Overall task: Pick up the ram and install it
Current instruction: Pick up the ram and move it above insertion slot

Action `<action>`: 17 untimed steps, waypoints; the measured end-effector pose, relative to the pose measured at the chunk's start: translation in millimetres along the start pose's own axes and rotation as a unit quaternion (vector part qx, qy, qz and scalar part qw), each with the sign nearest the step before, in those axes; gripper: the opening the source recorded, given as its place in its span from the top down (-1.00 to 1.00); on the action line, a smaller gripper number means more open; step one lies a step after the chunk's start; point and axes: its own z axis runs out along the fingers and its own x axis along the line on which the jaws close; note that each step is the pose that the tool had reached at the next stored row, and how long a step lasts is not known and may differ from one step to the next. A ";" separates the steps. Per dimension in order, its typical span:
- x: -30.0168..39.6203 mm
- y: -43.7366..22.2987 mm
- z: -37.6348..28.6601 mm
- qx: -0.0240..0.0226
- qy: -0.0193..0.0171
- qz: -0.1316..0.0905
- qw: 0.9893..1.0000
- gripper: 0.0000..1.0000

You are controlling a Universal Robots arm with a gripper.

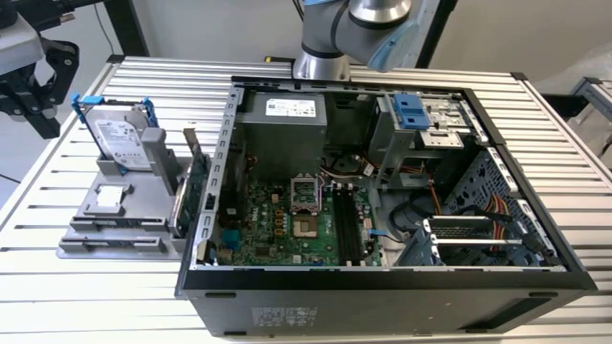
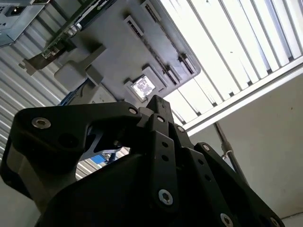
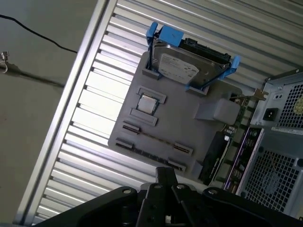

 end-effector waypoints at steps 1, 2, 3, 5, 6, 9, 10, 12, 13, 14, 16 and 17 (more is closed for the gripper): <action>0.0 0.0 0.0 0.000 0.000 -0.001 1.000 1.00; 0.0 0.0 0.0 0.000 0.000 -0.003 1.000 1.00; 0.0 0.1 0.0 0.000 0.000 -0.005 1.000 1.00; 0.0 0.1 0.0 0.000 0.001 -0.012 1.000 1.00; 0.1 0.2 0.0 0.000 0.001 -0.016 1.000 1.00; 0.1 0.2 0.0 0.000 0.002 -0.031 1.000 1.00; 0.1 0.2 0.0 -0.001 0.002 -0.035 0.999 1.00; 0.0 0.2 0.0 -0.001 0.003 -0.045 0.999 1.00; 0.0 0.2 0.0 -0.001 0.003 -0.051 0.999 1.00; 0.0 0.2 0.0 -0.001 0.003 -0.056 0.998 1.00; 0.0 0.2 0.0 -0.001 0.004 -0.069 0.998 1.00; 0.0 0.2 0.0 -0.001 0.004 -0.076 0.997 1.00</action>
